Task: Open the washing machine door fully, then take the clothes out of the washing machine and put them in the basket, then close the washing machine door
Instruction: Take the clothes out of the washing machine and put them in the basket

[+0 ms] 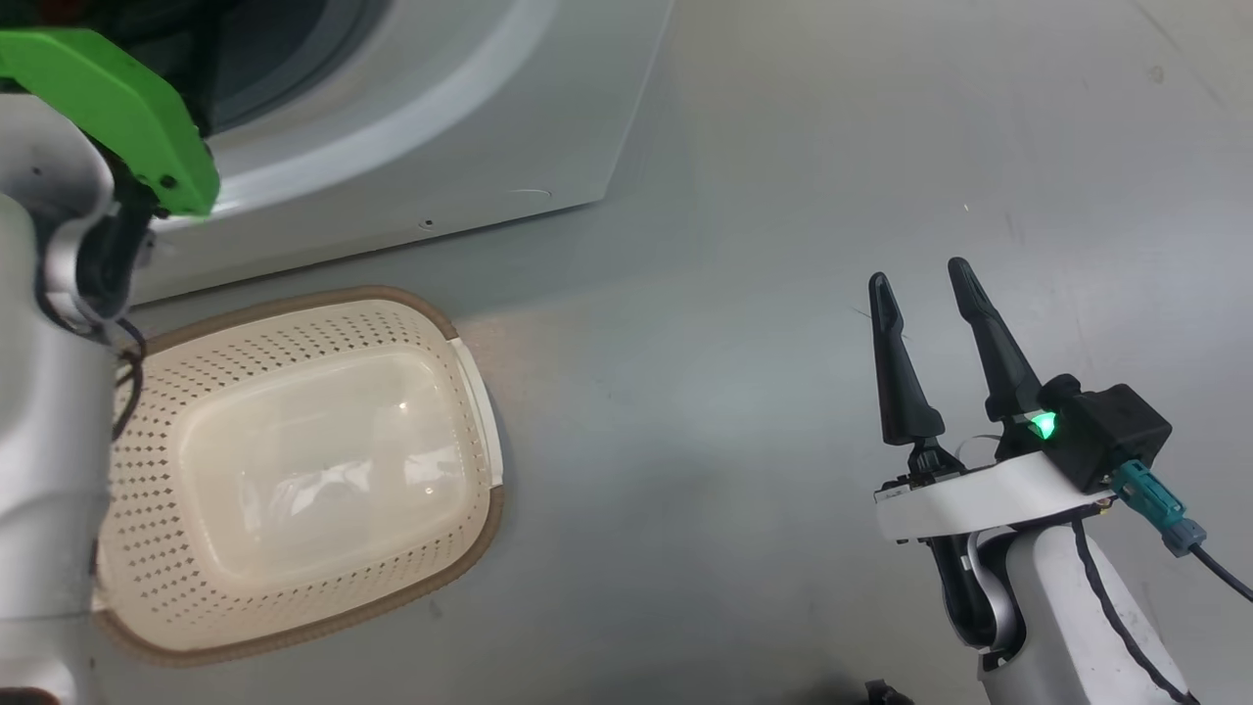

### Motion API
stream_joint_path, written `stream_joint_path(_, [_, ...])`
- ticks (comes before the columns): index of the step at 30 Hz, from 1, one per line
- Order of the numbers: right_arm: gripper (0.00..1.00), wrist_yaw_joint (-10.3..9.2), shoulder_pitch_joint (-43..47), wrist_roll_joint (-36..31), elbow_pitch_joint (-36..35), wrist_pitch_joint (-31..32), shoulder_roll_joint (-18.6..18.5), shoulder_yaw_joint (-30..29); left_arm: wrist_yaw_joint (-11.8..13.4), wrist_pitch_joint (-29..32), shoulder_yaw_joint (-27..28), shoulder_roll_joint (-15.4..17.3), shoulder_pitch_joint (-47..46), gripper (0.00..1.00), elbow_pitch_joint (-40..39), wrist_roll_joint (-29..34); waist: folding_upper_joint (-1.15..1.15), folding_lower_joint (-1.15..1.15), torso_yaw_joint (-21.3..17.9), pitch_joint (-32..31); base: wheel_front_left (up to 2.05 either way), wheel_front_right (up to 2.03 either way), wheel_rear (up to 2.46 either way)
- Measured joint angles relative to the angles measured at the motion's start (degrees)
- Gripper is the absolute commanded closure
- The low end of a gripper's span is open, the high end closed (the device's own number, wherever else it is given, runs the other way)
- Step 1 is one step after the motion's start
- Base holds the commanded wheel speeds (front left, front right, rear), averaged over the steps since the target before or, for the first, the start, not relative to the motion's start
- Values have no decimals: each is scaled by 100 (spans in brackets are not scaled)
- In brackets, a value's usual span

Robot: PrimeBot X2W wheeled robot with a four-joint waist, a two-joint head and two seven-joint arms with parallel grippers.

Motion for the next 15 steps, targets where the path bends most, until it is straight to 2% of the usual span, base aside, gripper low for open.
stream_joint_path(11, [0,-60,-112,267,5,-1,1,207,-24,527,285,524,-903,0,245,-111,0,0,-470,309,0,0,0])
stream_joint_path(15, [0,-112,-141,298,2,0,0,213,-45,706,305,569,-1214,0,387,-161,0,0,-610,449,0,0,0])
